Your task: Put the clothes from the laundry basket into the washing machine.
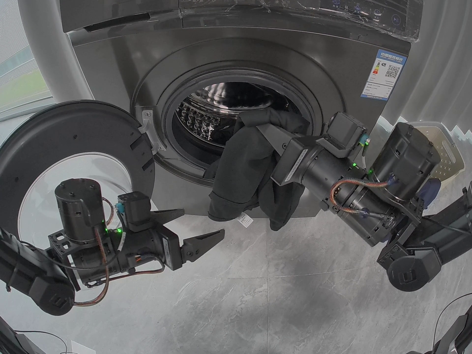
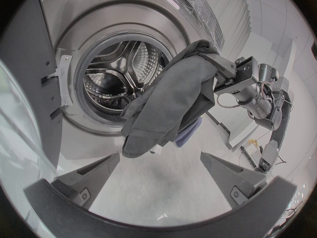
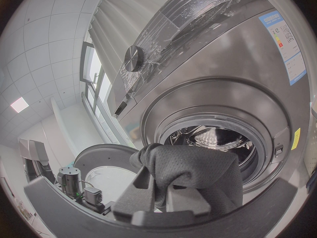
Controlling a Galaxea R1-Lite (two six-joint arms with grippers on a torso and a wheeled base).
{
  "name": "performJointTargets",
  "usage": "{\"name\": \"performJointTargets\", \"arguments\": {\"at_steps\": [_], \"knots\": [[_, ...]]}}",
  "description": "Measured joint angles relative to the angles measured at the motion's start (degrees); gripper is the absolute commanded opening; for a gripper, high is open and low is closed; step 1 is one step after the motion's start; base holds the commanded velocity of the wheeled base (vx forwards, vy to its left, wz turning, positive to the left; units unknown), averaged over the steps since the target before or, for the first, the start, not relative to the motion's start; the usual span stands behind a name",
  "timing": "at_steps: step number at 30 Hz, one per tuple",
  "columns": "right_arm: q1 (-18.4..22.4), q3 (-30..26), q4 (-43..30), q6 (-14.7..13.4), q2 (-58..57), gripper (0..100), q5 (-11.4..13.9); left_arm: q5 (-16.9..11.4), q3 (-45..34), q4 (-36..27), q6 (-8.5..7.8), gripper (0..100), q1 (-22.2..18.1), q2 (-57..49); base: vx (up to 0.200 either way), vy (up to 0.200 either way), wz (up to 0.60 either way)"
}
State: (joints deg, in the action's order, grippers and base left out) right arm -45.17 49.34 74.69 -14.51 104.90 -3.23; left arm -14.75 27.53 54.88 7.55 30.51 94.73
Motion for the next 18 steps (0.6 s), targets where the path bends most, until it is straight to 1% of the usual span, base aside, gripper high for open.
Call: {"name": "performJointTargets", "arguments": {"at_steps": [4,12,18], "knots": [[-0.2,0.0,0.0,0.0,0.0,0,0.0,0.0,1.4,3.9,0.04,100,0.2,4.6,0.000,0.000,0.00],[-0.6,-0.1,0.1,0.0,0.0,0,0.0,-0.1,4.7,6.6,0.06,100,-0.1,11.3,0.000,0.000,0.00],[-0.7,-0.3,0.2,0.0,0.0,0,0.0,0.3,7.3,12.0,0.94,100,-1.0,15.2,0.000,0.000,0.00]]}}
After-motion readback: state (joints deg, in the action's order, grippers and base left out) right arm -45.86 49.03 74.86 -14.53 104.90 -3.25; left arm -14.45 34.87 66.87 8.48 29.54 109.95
